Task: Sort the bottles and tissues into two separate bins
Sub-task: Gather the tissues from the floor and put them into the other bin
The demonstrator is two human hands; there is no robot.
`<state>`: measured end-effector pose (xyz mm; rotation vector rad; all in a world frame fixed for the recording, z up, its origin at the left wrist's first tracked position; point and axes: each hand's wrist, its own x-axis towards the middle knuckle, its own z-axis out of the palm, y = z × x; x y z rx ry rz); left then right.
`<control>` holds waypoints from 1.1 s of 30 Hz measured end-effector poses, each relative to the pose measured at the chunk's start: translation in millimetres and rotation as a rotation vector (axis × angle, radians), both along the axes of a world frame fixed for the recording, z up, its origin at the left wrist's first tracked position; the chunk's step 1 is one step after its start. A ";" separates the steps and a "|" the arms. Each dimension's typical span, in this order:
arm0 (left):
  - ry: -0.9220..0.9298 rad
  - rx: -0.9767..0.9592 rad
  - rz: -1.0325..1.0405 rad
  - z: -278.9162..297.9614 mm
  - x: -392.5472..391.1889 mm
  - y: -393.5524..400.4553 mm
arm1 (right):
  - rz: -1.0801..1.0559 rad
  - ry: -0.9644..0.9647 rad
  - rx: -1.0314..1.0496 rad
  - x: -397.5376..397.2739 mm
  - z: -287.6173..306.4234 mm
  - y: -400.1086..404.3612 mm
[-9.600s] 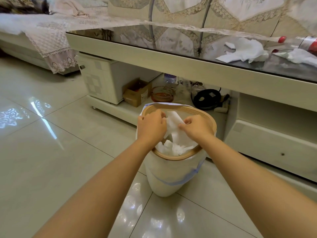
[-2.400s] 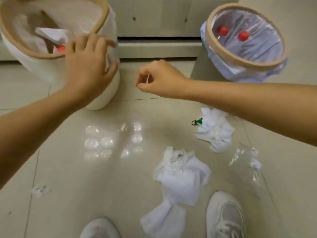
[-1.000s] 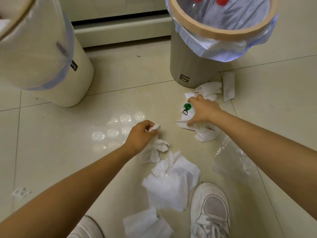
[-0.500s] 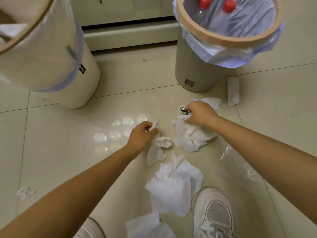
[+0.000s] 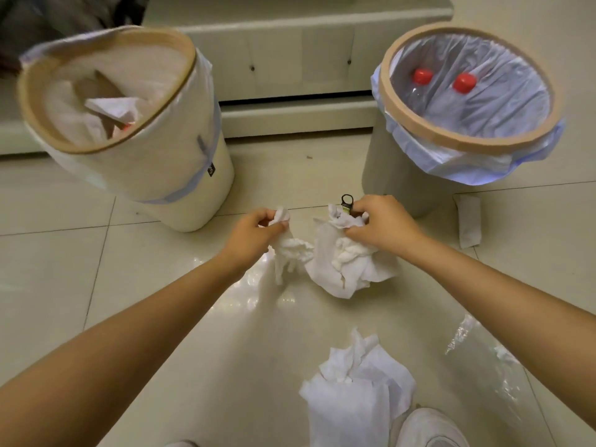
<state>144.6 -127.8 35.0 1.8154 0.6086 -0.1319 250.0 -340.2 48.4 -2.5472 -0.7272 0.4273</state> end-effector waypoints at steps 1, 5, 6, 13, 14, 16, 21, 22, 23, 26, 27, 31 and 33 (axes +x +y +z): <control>-0.015 0.005 0.002 7.1 1.6 6.6 | 0.010 -0.011 0.015 -0.3 4.8 4.5; -0.094 0.038 0.011 42.3 6.0 32.8 | 0.056 -0.017 0.040 -3.4 22.3 20.3; -0.126 0.055 0.016 53.1 7.2 39.5 | 0.060 -0.023 0.033 -4.3 26.0 23.3; -0.345 0.236 0.034 140.1 15.6 93.1 | 0.145 -0.105 0.053 -7.7 49.3 43.5; -0.378 0.260 0.056 151.3 18.1 101.6 | 0.158 -0.125 0.055 -7.5 53.4 46.6; -0.451 0.270 0.150 172.6 24.3 118.1 | 0.187 -0.157 0.064 -6.7 63.6 53.4; -0.488 0.180 0.386 193.1 36.9 176.7 | 0.177 -0.296 0.171 -8.4 94.1 73.6; -0.444 0.148 0.416 189.7 38.6 187.8 | 0.174 -0.318 0.181 -8.9 98.9 77.7; -0.382 0.144 0.433 185.5 39.3 195.6 | 0.172 -0.338 0.187 -9.0 102.9 81.8; -0.272 0.233 0.448 170.5 36.9 203.8 | 0.185 -0.393 0.203 -8.6 115.2 96.2; -0.270 0.244 0.447 166.7 34.3 202.2 | 0.181 -0.416 0.216 -8.7 121.2 102.6; -0.302 0.276 0.410 154.9 24.8 199.3 | 0.185 -0.502 0.278 -8.8 158.2 137.2; -0.331 0.280 0.396 153.2 20.9 201.3 | 0.181 -0.498 0.339 -8.2 179.1 162.0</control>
